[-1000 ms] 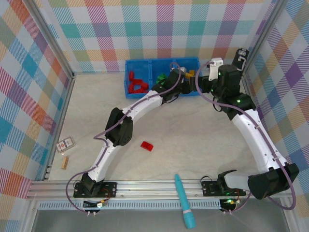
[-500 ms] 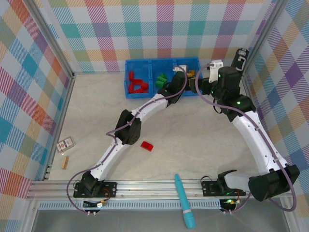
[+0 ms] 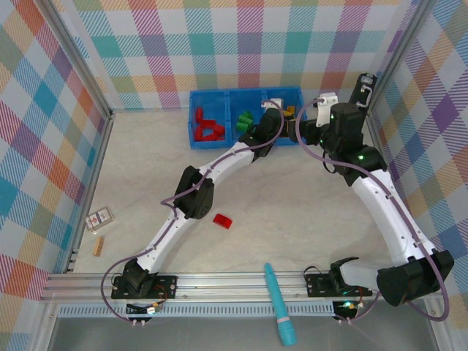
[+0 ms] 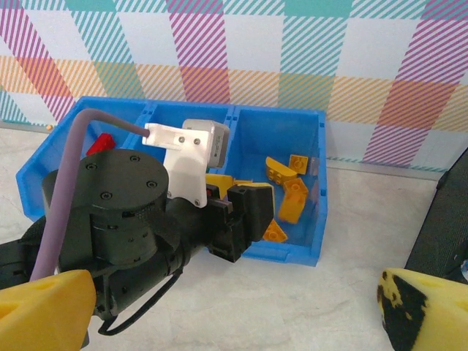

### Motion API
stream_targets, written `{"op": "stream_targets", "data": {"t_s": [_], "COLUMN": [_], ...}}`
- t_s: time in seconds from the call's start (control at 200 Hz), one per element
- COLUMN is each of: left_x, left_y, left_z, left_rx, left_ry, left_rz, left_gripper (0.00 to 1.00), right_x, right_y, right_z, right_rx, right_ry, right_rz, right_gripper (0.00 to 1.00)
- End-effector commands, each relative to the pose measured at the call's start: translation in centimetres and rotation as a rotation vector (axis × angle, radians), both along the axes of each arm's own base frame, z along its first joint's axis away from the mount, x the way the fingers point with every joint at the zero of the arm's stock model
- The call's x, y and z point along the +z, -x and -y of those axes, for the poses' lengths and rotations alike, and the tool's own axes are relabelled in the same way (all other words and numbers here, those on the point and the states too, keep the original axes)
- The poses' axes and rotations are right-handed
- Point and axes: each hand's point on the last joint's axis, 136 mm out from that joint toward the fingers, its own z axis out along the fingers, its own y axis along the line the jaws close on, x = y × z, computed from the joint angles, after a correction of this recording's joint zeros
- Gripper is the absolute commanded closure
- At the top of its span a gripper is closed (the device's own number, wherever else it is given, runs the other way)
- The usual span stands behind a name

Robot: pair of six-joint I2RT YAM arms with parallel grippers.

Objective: Sort the legos into containers by color
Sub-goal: Place the lego in the container, then pick up the lego from the middle-left of the table.

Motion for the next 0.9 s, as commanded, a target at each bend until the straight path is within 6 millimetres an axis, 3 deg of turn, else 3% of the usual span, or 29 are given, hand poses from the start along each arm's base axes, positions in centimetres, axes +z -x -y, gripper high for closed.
{"op": "stream_targets", "data": {"t_s": [0.0,0.085,0.17,0.295,0.41,0.5,0.525,0.625,0.705,0.895], "left_x": [7.6,9.6,10.1,8.0,5.0,1.9,1.0,-2.1,-3.6,-6.0], "left_y": [1.3,3.5,6.5,11.4,16.7,21.2,22.4,25.6,27.1,29.6], "left_z": [-1.3,-3.4,-6.5,-12.5,-16.6,-18.4,-19.0,-21.3,-22.4,-22.4], "left_rx": [-0.042,-0.059,-0.078,-0.108,-0.167,-0.263,-0.279,-0.298,-0.303,-0.335], "left_ry": [-0.010,-0.092,-0.184,-0.320,-0.413,-0.488,-0.516,-0.611,-0.629,-0.599], "left_rz": [0.101,0.094,0.026,-0.183,-0.366,-0.492,-0.522,-0.612,-0.660,-0.755], "left_gripper": [0.43,0.43,0.42,0.43,0.41,0.38,0.32,0.31,0.31,0.24], "right_x": [0.8,0.8,0.8,0.6,0.4,0.3,0.3,0.0,-0.2,0.0], "right_y": [0.5,0.7,0.9,0.8,0.7,0.6,0.6,0.4,0.2,-0.2], "right_z": [0.8,1.1,1.1,1.0,0.7,0.7,0.6,0.5,0.2,-0.5], "right_rx": [-0.021,-0.030,-0.033,-0.029,-0.021,-0.021,-0.021,-0.021,-0.016,0.000], "right_ry": [0.015,0.017,0.013,0.001,-0.014,-0.017,-0.018,-0.025,-0.041,-0.074], "right_rz": [0.037,0.040,0.047,0.044,0.037,0.028,0.028,0.016,-0.002,-0.020], "right_gripper": [0.01,0.01,0.01,0.01,0.01,0.01,0.01,0.01,0.01,0.01]}}
